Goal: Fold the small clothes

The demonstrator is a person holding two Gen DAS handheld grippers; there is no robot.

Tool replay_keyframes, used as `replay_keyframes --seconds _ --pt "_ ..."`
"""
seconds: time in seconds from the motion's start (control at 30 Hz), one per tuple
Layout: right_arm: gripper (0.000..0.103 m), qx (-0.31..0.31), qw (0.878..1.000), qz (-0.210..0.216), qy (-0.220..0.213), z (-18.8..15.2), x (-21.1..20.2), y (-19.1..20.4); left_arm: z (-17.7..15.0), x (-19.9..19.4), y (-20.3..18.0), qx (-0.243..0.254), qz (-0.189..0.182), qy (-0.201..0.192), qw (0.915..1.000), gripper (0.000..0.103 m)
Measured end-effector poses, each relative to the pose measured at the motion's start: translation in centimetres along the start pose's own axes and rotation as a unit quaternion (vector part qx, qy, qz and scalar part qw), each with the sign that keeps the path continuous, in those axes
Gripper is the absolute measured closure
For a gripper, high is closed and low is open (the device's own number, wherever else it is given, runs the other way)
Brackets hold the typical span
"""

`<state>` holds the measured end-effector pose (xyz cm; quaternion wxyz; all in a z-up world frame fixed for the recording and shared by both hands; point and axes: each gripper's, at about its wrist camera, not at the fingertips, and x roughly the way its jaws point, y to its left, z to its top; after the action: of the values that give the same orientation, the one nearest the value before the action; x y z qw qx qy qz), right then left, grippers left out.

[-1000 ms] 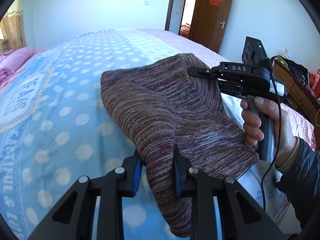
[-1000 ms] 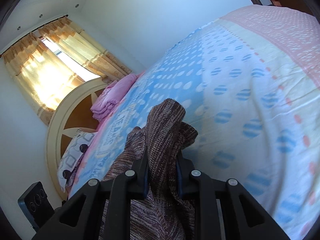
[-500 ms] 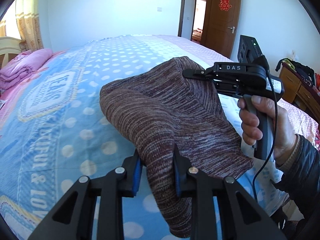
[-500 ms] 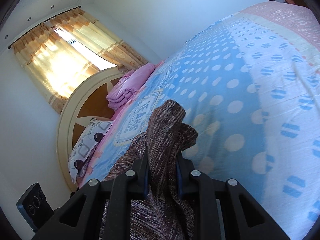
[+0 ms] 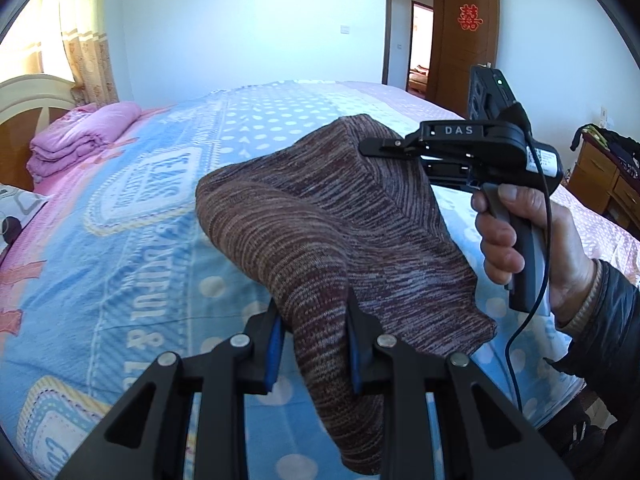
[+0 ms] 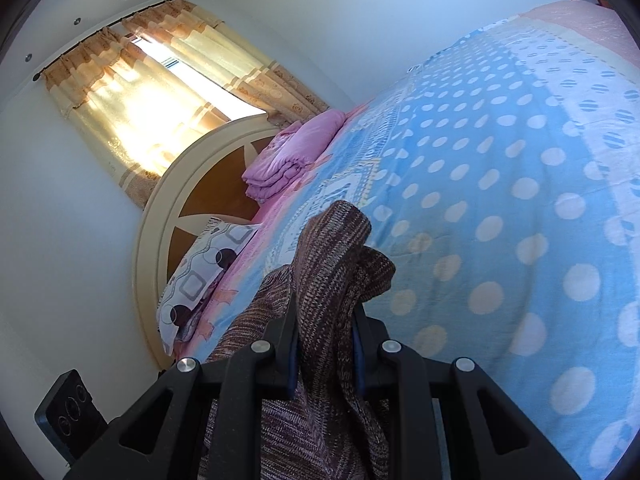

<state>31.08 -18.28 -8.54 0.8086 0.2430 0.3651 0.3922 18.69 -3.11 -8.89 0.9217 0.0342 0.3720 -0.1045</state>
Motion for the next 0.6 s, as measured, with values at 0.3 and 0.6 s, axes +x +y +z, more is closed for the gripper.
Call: replay_keyframes --seconds 0.3,0.6 --pt "0.082 -0.016 0.999 0.020 0.022 -0.1 3.6 2.9 -0.9 -1.3 2.2 -0.007 0.026 -0.004 0.9996 0.076" --pt "0.082 -0.030 0.998 0.028 0.048 -0.5 7.1 5.1 -1.9 -1.8 4.3 -0.018 0.044 -0.003 0.9988 0.076"
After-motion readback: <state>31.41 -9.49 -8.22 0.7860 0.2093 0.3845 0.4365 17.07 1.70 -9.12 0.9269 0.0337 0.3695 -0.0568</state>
